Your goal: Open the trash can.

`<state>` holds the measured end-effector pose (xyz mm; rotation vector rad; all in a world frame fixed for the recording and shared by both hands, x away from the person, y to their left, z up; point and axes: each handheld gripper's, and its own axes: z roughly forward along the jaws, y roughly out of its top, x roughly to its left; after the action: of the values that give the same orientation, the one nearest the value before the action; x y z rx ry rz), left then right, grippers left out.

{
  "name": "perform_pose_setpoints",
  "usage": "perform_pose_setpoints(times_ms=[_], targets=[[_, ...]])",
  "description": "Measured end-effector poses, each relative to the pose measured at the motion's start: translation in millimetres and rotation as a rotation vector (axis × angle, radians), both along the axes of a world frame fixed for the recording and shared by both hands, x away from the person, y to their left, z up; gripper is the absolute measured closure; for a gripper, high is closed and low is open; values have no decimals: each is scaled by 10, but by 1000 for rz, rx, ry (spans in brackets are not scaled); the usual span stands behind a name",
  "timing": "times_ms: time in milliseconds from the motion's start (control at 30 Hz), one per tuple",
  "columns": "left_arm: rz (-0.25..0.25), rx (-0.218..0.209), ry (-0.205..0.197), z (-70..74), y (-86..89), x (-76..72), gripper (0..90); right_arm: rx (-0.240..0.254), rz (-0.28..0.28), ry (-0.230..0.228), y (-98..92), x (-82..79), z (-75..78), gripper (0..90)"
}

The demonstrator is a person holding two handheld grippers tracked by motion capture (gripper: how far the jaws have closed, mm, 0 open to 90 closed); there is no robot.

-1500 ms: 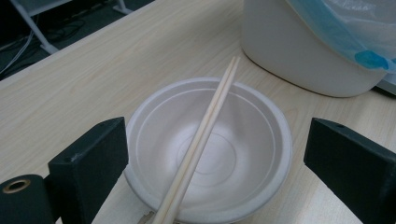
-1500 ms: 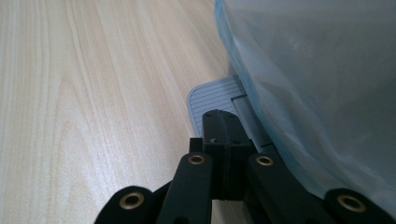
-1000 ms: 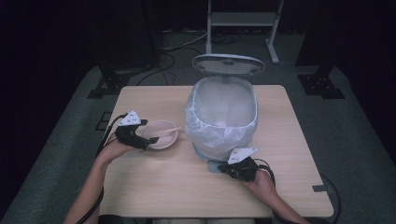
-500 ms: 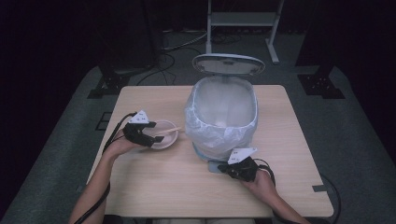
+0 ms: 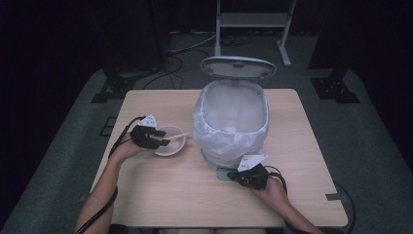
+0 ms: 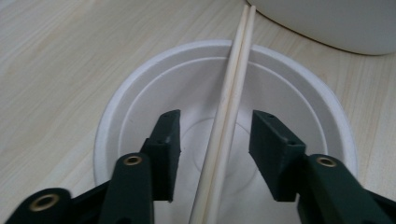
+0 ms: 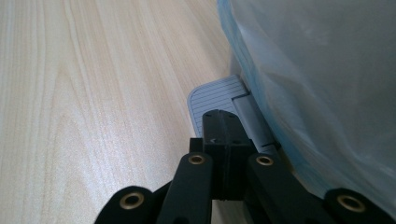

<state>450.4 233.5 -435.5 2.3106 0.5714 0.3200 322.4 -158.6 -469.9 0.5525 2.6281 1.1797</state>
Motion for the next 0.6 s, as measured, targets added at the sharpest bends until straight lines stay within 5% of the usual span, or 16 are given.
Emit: perform_pose_setpoints(times_ms=[400,600], targets=[[-52,63,16,20,-66,3,783,-3,1,0,2,-2,3,898],[-65,73,19,32,-55,-4,796,-10,3,0,6,1,10,898]])
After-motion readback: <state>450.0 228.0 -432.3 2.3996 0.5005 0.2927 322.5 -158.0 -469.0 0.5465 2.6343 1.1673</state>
